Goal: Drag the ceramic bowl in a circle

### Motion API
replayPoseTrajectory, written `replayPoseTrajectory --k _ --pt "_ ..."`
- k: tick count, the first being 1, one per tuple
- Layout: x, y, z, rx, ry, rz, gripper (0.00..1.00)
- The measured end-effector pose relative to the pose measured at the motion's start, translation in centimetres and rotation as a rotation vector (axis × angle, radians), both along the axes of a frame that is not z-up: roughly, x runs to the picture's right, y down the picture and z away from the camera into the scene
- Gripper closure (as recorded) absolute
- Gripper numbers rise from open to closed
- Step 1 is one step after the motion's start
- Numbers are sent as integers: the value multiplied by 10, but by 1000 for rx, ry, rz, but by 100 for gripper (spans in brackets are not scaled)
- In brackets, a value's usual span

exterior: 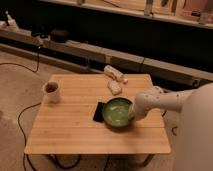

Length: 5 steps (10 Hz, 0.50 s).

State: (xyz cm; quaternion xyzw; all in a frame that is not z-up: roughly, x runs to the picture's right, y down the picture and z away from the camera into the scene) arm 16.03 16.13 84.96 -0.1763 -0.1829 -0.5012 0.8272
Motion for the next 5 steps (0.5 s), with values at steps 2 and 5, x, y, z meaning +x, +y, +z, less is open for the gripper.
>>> replayPoseTrajectory --k 2,5 --pt "-13 -28 16 28 -16 -8 86" --pt "15 -60 31 56 -4 91 86"
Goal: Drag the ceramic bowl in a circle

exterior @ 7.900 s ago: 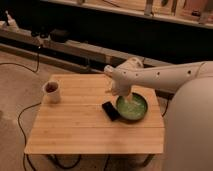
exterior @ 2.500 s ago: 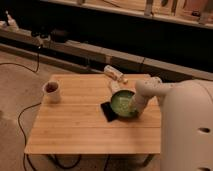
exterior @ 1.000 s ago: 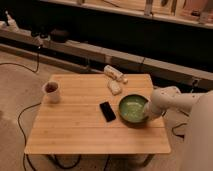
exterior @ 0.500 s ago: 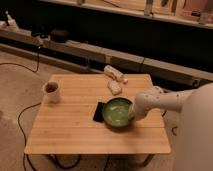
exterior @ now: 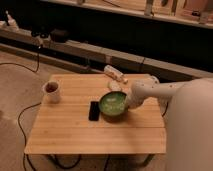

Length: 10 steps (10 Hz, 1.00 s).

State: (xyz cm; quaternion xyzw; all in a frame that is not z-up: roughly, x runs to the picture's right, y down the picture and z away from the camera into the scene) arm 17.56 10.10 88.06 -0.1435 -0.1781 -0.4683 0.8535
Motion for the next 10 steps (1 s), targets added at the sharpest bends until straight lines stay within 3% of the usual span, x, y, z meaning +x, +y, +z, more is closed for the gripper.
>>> replayPoseTrajectory --k 3,6,8,10 --pt "64 -3 -7 13 53 128 86" --pt "104 54 -18 -51 104 156 86" --pt "99 93 -25 -96 101 118 86" --pt "70 119 -35 -128 66 70 86"
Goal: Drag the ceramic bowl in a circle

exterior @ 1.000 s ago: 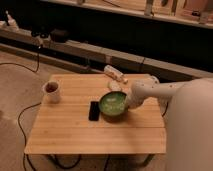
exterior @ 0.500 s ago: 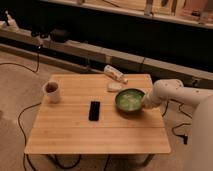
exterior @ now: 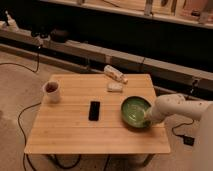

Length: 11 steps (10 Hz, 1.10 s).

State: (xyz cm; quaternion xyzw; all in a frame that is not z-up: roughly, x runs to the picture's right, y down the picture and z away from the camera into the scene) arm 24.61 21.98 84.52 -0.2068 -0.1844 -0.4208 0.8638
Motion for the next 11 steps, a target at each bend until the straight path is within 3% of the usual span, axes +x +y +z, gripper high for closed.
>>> replayPoseTrajectory --k 3,7,9,11 --pt "-49 -2 -9 14 -76 -93 86" --pt "-99 -51 -2 95 -138 -197 86" --pt "-107 -80 9 124 -147 -197 86" --pt "-86 -100 16 140 -130 -144 86"
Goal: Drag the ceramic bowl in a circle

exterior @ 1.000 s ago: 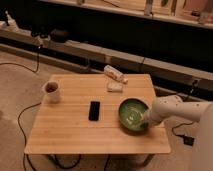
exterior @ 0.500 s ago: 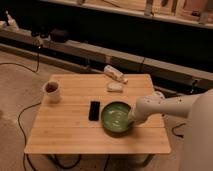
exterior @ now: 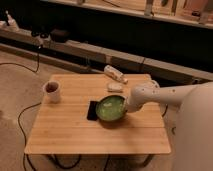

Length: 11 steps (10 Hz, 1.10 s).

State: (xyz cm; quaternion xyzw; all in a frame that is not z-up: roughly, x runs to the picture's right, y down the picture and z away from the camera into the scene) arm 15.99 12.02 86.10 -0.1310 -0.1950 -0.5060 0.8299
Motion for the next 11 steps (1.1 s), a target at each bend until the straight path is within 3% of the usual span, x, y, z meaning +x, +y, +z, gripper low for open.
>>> replayPoseTrajectory --k 3,4,6,8,11 --pt "67 0 3 -4 69 141 86" --pt "95 10 1 -13 103 196 86" --pt "123 35 -7 -38 143 242 86" --pt "130 69 -20 -76 164 240 86" --pt "93 105 -50 -104 105 203 86"
